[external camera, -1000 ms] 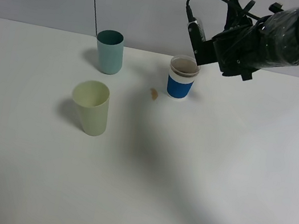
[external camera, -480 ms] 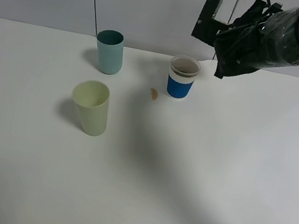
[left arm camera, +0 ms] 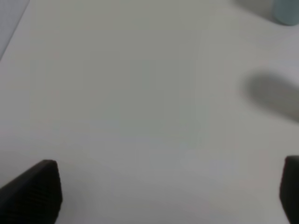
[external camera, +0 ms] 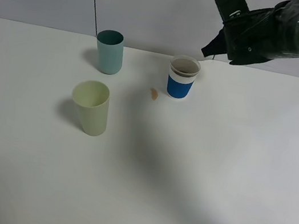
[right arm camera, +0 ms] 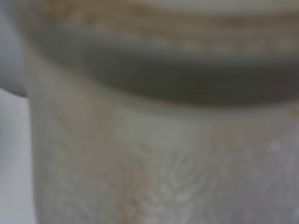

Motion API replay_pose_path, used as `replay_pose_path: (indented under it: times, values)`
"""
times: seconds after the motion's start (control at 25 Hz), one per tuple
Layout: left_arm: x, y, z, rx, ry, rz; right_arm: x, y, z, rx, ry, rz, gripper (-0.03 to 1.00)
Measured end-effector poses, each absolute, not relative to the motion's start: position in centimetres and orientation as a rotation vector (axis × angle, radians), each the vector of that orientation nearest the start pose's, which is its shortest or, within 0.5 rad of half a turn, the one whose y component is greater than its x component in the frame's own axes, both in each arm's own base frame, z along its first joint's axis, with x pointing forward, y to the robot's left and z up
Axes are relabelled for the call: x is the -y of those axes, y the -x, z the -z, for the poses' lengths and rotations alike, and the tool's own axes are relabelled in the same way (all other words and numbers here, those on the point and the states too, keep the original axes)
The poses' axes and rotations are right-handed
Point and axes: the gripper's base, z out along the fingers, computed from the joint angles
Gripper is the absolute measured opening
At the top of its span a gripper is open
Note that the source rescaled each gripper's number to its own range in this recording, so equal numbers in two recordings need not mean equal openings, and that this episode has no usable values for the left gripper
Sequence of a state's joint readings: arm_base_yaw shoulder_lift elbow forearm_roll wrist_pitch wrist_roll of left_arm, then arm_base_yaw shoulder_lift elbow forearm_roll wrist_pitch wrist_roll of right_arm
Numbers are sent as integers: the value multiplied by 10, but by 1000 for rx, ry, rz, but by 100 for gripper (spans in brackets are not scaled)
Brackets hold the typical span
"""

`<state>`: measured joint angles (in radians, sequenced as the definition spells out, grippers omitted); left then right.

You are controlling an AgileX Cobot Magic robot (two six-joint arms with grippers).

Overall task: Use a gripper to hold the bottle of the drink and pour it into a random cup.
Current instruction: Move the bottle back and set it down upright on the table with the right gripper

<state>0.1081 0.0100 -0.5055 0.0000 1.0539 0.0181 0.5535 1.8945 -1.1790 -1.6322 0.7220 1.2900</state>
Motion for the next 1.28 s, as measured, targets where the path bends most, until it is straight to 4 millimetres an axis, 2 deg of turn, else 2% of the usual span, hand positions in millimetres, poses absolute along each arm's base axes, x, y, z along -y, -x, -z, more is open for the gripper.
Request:
replay_pose_path:
  times: [0.28, 0.44, 0.68, 0.84, 1.08, 1.28]
  values:
    - [0, 4, -279, -2042, 92, -79, -152, -359, -250, -2018, 391, 470, 1]
    - [0, 4, -279, -2041, 92, -79, -143, -352, -265, -2064, 415, 414, 1]
    - [0, 4, -279, -2041, 92, -79, -135, -347, -275, -2131, 500, 253, 1]
    - [0, 4, -279, -2041, 92, -79, -137, -346, -278, -2115, 562, 107, 1]
    - [0, 4, -279, -2041, 92, -79, -145, -345, -279, -2074, 691, 15, 1]
    - [0, 4, -279, -2041, 92, -79, -139, -350, -283, -2040, 610, -79, 1]
